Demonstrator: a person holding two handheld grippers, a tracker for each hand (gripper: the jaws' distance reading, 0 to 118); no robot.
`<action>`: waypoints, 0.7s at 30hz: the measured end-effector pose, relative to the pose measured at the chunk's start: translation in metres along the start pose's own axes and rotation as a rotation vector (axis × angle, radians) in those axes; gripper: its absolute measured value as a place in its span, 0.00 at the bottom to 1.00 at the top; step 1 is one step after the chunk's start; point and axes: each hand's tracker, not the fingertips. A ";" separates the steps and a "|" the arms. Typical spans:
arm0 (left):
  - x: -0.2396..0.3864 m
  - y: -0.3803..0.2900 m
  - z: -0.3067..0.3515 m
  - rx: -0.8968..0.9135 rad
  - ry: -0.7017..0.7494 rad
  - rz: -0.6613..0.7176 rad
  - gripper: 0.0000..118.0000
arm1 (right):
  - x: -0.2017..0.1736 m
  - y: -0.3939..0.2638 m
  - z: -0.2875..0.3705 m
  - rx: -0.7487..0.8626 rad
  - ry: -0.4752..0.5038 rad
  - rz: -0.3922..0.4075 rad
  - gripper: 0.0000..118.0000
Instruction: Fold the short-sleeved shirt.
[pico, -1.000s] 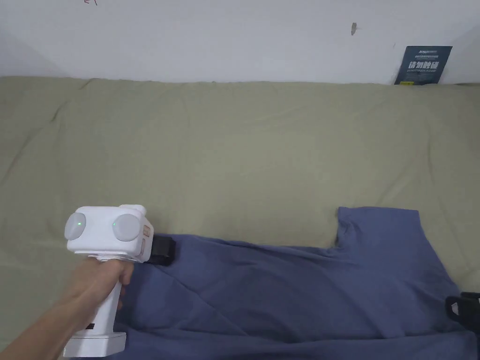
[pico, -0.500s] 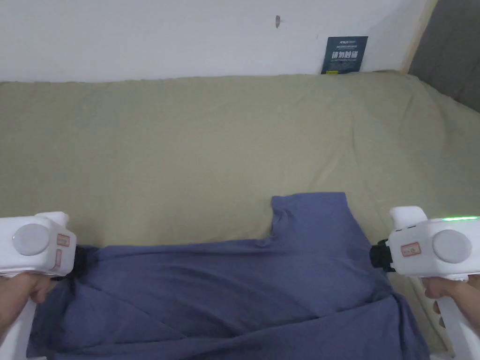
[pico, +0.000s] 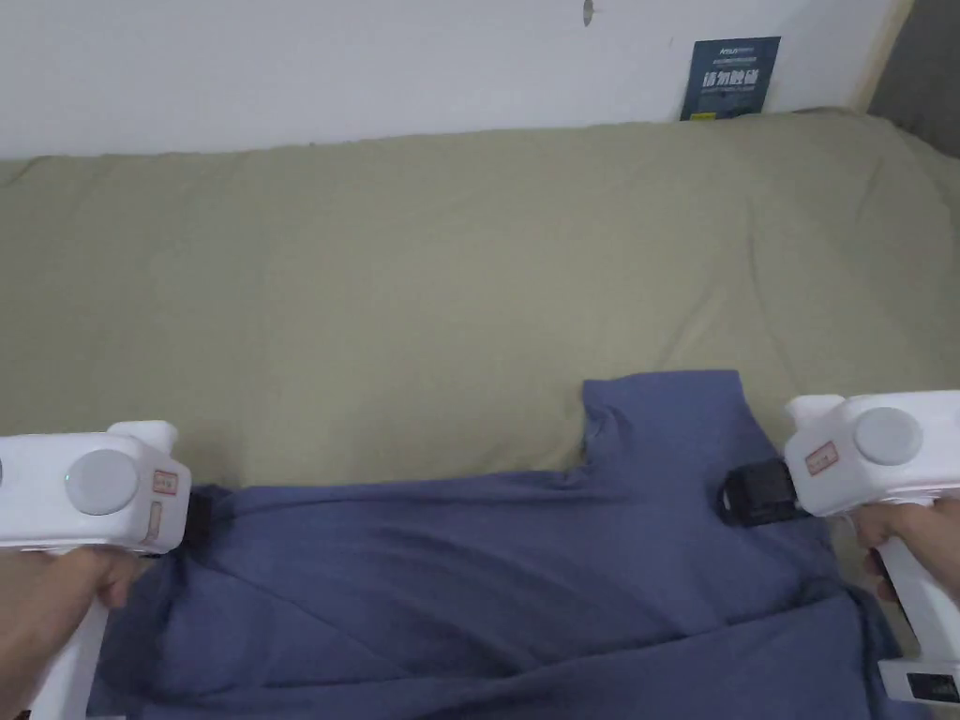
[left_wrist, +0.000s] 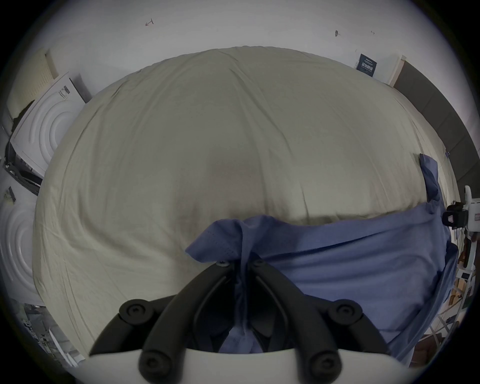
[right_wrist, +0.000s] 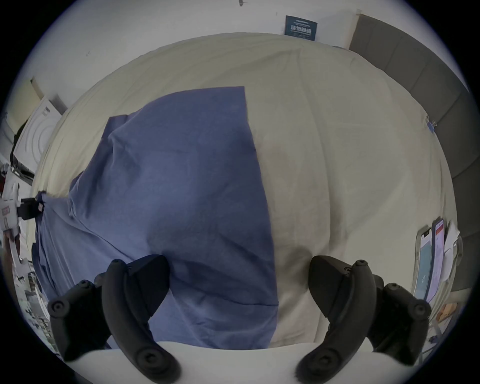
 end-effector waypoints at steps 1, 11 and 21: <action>0.000 -0.001 0.000 0.002 0.001 0.001 0.06 | 0.001 0.001 0.003 -0.002 -0.003 -0.002 0.93; -0.006 -0.019 0.023 0.080 -0.017 0.064 0.06 | -0.019 -0.018 0.074 0.144 0.043 0.107 0.02; -0.027 -0.065 0.089 0.181 -0.067 0.096 0.06 | -0.022 -0.071 0.156 0.267 0.111 0.088 0.02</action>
